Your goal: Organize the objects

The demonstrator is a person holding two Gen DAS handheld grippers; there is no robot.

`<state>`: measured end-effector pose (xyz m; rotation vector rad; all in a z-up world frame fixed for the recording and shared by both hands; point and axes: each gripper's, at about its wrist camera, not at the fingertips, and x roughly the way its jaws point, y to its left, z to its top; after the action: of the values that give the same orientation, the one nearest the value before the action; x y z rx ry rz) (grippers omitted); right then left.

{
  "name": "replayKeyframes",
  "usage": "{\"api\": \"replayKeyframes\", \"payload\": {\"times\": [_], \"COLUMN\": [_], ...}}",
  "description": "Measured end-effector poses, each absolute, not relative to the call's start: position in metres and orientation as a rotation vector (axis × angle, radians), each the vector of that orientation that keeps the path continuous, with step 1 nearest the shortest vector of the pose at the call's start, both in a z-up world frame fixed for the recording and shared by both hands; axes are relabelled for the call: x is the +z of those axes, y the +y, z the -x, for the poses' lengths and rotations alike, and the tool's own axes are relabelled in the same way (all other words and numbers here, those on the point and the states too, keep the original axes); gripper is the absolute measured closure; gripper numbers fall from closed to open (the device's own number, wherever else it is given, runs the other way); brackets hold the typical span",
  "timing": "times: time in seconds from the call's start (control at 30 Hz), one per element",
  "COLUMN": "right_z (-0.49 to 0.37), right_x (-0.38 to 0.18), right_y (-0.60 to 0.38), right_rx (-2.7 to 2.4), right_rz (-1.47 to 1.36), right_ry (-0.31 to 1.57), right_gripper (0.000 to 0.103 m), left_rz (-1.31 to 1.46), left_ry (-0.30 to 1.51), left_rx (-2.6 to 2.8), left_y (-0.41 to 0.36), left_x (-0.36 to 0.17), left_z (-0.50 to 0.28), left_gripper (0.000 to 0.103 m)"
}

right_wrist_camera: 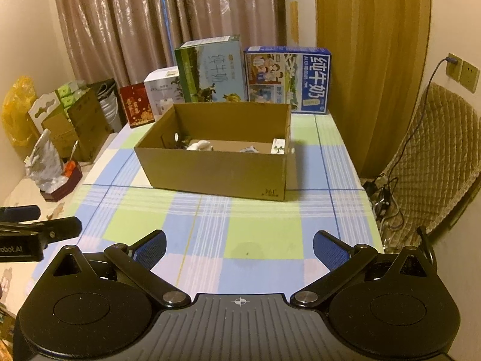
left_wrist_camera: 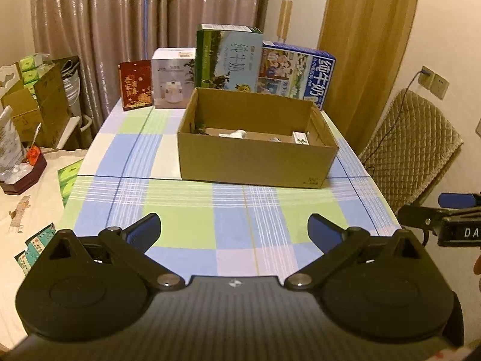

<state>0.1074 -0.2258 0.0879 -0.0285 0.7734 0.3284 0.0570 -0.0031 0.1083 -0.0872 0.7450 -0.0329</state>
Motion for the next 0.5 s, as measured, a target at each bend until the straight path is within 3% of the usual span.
{"api": "replayKeyframes", "payload": {"times": [0.5], "right_z": [-0.1029], "right_x": [0.0857], "right_y": [-0.2184], "right_rx": [0.327], "right_rz": [0.031], "right_ry": [0.765], "right_gripper": [0.002], "left_rz": [0.083], "left_ry": [0.754], "left_rx": [-0.065], "left_y": [-0.0133], "left_x": [0.1045], "left_z": [-0.0578], "left_gripper": [0.001]}}
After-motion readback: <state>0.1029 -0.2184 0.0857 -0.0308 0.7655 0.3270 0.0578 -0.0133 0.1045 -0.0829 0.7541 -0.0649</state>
